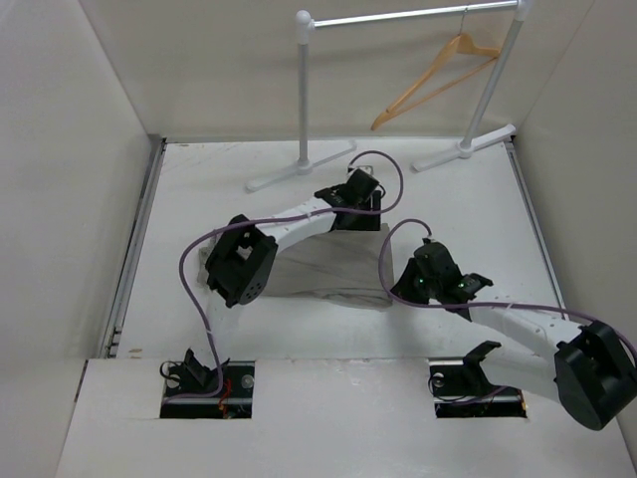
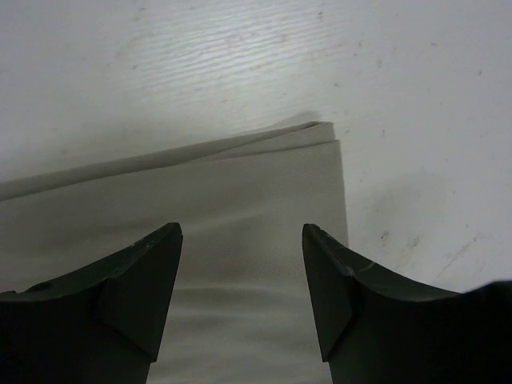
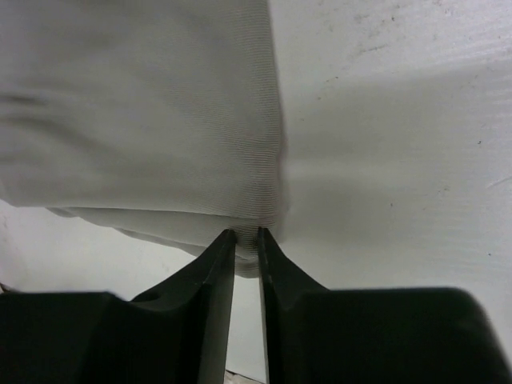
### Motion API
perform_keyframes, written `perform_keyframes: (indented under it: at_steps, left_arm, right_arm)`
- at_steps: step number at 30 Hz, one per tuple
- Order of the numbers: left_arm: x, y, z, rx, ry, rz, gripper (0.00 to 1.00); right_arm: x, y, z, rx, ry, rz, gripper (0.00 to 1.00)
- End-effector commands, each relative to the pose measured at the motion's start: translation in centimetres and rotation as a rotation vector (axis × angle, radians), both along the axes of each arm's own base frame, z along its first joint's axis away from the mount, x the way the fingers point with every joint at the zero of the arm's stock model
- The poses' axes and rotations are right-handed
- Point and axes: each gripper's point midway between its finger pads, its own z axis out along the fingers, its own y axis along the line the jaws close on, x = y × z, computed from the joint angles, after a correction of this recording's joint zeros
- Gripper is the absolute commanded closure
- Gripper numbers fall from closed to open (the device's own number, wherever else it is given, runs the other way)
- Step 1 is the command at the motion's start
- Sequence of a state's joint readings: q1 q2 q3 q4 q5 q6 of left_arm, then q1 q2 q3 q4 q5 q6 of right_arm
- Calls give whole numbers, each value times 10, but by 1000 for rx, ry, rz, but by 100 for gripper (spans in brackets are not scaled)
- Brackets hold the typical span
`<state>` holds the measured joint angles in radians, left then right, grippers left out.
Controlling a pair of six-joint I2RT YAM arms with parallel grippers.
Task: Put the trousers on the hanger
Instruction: Fold the trousers at the center of the board.
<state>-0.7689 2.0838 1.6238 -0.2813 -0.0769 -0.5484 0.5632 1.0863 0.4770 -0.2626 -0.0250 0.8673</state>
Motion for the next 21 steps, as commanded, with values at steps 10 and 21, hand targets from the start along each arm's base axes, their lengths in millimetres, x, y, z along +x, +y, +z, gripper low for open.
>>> perform_keyframes:
  at_steps: [10, 21]
  left_arm:
    - [7, -59, -11, 8, -39, -171, 43]
    - [27, -40, -37, 67, -39, -76, 87]
  right_arm:
    - [-3, 1, 1, 12, -22, -13, 90]
    - [-33, -13, -10, -27, 58, -52, 96]
